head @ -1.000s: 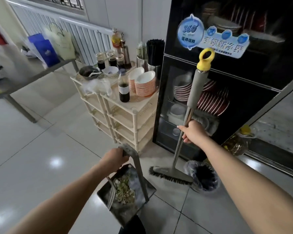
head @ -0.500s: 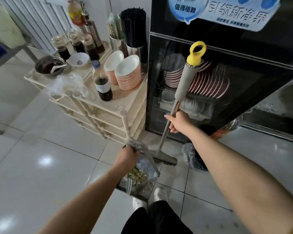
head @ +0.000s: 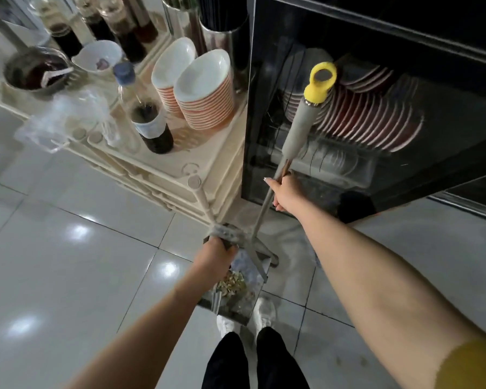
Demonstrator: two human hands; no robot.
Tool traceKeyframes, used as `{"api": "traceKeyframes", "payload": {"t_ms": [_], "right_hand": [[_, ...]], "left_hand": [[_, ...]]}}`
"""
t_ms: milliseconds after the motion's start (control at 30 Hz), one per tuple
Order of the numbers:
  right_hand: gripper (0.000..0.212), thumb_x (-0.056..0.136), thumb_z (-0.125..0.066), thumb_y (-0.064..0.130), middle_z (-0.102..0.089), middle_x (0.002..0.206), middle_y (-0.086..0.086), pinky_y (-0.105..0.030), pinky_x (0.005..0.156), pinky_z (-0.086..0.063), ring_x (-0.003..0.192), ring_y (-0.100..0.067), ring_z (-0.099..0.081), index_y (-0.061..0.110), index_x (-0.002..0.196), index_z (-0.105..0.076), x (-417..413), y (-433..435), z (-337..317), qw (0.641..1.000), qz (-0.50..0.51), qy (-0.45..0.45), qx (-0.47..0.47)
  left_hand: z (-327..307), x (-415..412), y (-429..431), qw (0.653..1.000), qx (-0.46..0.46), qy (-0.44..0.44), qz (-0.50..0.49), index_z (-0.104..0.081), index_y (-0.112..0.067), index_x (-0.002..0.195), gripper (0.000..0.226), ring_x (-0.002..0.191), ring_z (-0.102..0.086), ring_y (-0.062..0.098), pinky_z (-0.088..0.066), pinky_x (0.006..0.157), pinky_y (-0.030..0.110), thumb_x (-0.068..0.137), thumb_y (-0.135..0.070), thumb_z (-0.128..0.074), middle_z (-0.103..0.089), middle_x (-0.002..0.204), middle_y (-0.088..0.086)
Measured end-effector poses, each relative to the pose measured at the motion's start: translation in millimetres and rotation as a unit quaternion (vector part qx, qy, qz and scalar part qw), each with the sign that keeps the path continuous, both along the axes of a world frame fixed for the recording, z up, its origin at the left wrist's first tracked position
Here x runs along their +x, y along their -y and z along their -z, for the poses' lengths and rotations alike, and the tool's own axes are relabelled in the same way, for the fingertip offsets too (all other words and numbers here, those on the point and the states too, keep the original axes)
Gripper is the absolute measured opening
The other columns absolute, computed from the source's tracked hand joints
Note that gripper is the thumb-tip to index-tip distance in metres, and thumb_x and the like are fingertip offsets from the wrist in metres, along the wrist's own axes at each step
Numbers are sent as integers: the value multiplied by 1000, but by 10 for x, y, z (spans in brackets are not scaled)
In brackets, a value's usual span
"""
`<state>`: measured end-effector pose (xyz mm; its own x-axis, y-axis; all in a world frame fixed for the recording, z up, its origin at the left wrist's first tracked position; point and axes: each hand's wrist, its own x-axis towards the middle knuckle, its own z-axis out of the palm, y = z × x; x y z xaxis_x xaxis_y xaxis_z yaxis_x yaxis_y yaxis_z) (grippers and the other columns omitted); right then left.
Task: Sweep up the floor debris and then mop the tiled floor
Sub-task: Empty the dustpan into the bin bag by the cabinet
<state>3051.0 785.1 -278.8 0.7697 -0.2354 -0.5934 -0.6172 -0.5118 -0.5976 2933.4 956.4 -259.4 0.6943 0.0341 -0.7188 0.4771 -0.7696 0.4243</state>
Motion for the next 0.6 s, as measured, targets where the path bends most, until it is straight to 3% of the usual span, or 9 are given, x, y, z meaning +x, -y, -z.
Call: {"api": "traceKeyframes", "payload": {"t_ms": [133,200,267,400,500,600], "right_hand": [[39,95,-52,35,-54,55,-9,-17,31,-40,35,-16,-50,9,67,-46,124,71,199,998,-33,-58,6],[35,96,-50,33,-53,56,-10,-16,30,-40,41,-19,-49,7,72,-46,159,86,299,997,-39,-67,19],[36,96,-50,32,-52,56,-9,-14,30,-40,43,-18,-48,6,72,-46,184,95,413,995,-47,-78,27],[42,96,-49,36,-54,56,-8,-15,31,-40,40,-15,-51,7,66,-46,177,114,642,992,-66,-107,23],[42,96,-49,36,-52,54,-7,-10,27,-33,22,-6,-45,9,64,-45,193,128,844,993,-56,-102,25],[38,95,-49,39,-57,56,-6,-15,34,-42,34,-11,-53,11,70,-48,288,163,956,995,-32,-85,31]], "left_hand": [[79,57,27,1000,-3,-22,-1,-50,-10,80,21,77,-68,30,-55,67,38,94,-25,-45,-65,81,14],[150,96,27,1000,11,-17,7,-48,-12,70,28,64,-64,23,-51,53,30,94,-26,-45,-61,69,7],[217,130,35,999,38,-6,19,-43,-16,61,35,50,-51,11,-35,41,22,93,-28,-45,-51,59,-1],[333,189,45,998,56,0,14,-41,-17,59,37,48,-43,7,-31,41,21,93,-29,-45,-47,56,-3],[417,235,49,998,59,1,9,-41,-16,57,38,45,-42,8,-31,40,21,93,-28,-47,-46,54,-3],[492,255,63,999,52,3,8,-41,-16,58,37,46,-43,8,-31,41,22,92,-28,-48,-47,54,-3]]}}
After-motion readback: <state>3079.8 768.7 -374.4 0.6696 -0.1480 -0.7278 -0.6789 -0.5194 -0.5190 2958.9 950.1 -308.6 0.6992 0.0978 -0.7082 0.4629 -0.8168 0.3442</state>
